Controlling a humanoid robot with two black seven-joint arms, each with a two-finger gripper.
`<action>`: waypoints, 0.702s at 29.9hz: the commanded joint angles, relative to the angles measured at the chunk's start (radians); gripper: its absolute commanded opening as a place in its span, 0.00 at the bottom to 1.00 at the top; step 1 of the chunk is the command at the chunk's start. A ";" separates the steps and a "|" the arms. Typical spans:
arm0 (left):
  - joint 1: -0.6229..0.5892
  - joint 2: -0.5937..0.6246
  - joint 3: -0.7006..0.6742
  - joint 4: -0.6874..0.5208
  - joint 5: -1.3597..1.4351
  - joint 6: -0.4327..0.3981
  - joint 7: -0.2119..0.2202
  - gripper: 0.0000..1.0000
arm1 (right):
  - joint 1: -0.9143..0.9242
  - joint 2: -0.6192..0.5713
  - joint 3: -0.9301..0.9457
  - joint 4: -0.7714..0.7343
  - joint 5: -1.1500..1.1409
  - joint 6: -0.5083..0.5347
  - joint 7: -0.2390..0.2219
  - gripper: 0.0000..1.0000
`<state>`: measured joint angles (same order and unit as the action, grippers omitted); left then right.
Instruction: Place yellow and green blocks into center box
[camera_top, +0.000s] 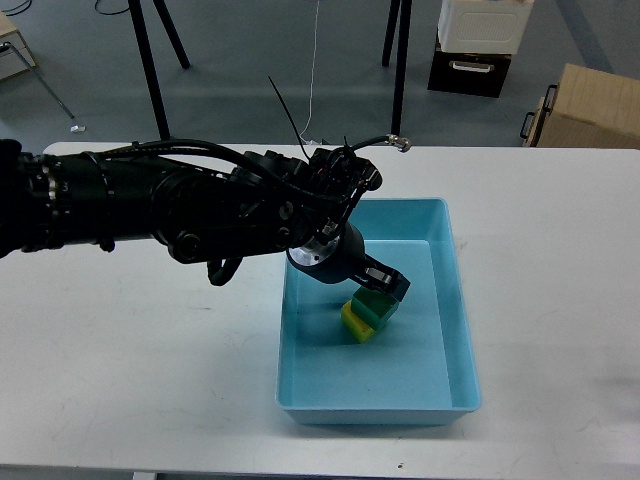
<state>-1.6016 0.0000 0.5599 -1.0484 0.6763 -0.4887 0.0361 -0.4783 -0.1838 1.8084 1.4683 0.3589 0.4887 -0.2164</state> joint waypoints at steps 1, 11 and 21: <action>-0.004 0.000 0.000 0.005 -0.003 0.000 -0.002 0.92 | 0.000 0.001 0.000 0.001 0.000 0.000 0.000 1.00; 0.008 0.078 -0.277 0.048 -0.099 0.000 -0.030 0.93 | 0.023 -0.002 -0.004 0.003 -0.001 0.000 0.000 1.00; 0.284 0.311 -0.986 0.102 -0.104 0.000 -0.025 0.96 | 0.168 -0.017 -0.007 0.001 -0.162 0.000 0.000 1.00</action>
<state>-1.4028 0.2521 -0.2533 -0.9467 0.5752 -0.4885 0.0091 -0.3498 -0.2004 1.8004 1.4692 0.2462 0.4887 -0.2163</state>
